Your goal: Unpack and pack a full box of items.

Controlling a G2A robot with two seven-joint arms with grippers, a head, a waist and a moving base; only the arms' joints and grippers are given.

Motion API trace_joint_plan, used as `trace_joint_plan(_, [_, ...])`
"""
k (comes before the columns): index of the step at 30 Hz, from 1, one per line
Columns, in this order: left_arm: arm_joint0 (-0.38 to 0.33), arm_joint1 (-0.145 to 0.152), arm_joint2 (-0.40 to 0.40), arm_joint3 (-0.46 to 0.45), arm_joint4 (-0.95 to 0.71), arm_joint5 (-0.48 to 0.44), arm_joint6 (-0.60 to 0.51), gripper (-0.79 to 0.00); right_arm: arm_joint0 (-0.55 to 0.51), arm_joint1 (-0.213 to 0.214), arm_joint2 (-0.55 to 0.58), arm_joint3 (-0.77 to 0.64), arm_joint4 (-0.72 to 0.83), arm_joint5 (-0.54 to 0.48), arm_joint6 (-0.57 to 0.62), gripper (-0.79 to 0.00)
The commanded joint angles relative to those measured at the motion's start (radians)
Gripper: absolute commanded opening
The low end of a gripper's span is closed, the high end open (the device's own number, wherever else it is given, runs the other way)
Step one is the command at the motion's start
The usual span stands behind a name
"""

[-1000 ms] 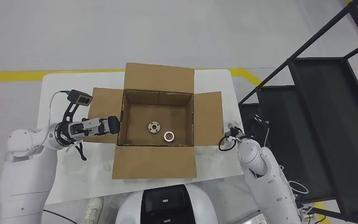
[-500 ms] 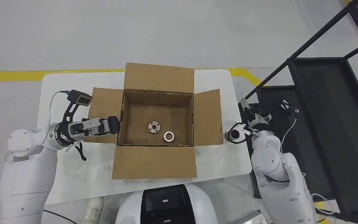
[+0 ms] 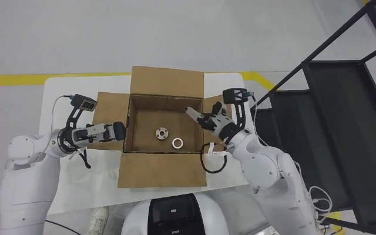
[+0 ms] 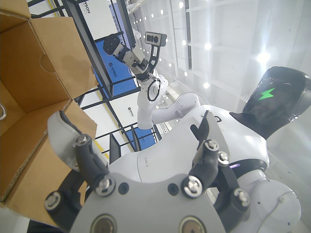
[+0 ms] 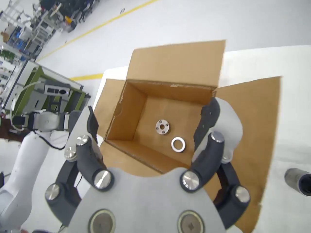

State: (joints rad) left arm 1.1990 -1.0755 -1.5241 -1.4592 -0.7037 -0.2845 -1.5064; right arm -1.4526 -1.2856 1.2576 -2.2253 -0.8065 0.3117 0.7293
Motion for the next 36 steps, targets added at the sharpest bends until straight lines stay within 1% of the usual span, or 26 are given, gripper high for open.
trace_joint_plan(1, [0.000, 0.000, 0.000, 0.000, 0.000, 0.000, 0.000, 0.000, 0.056, -0.004, -0.054, 0.058, -0.009, 0.016, 0.056, 0.000])
trace_joint_plan(6, [0.000, 0.000, 0.000, 0.000, 0.000, 0.000, 0.000, 0.000, 0.164, -0.021, -0.191, 0.218, -0.028, 0.072, 0.139, 0.000])
trace_joint_plan(10, [0.000, 0.000, 0.000, 0.000, 0.000, 0.000, 0.000, 0.000, 0.236, -0.039, -0.275, 0.338, -0.057, 0.124, 0.145, 0.000])
trace_joint_plan(15, [0.000, 0.000, 0.000, 0.000, 0.000, 0.000, 0.000, 0.000, 0.311, -0.064, -0.347, 0.466, -0.034, 0.168, 0.138, 0.000])
trace_joint_plan(36, [0.000, 0.000, 0.000, 0.000, 0.000, 0.000, 0.000, 0.000, 0.316, -0.065, -0.350, 0.474, -0.031, 0.171, 0.136, 0.000])
